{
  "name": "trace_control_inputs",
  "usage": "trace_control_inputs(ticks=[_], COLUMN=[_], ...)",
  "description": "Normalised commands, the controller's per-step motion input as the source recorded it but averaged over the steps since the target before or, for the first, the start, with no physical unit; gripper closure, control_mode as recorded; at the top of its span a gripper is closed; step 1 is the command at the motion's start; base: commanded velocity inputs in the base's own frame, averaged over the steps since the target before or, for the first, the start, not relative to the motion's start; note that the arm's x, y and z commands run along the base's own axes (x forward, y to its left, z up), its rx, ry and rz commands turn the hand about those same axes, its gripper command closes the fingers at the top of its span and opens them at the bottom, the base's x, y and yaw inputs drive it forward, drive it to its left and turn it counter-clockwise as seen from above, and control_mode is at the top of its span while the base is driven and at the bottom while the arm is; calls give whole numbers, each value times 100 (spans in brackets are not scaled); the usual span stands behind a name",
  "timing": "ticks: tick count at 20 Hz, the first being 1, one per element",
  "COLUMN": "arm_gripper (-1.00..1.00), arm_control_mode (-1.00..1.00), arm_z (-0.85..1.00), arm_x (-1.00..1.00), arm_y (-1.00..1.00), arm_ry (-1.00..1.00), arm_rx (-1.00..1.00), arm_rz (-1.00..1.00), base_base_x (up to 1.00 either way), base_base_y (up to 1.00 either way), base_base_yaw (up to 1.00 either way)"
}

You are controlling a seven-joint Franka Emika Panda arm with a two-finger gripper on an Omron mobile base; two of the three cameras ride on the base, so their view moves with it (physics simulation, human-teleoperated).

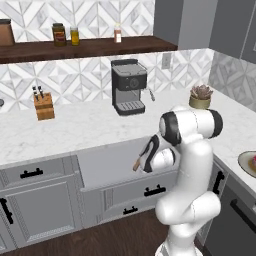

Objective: Pick up the knife from the drawer and place it on the cutting board. Then place the meat from the plate to the cutting board.

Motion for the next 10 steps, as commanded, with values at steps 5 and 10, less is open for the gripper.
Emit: trace_control_inputs(ticks=[5,10], arm_gripper=[-100,-100], arm_control_mode=[-100,-100], arm_z=[0,54], arm_x=[-100,-8], arm_y=[-50,-5], arm_ry=[0,-1], arm_rx=[5,12], arm_rz=[4,3], base_base_x=[0,0], base_base_y=[0,0], base_base_yaw=[0,0])
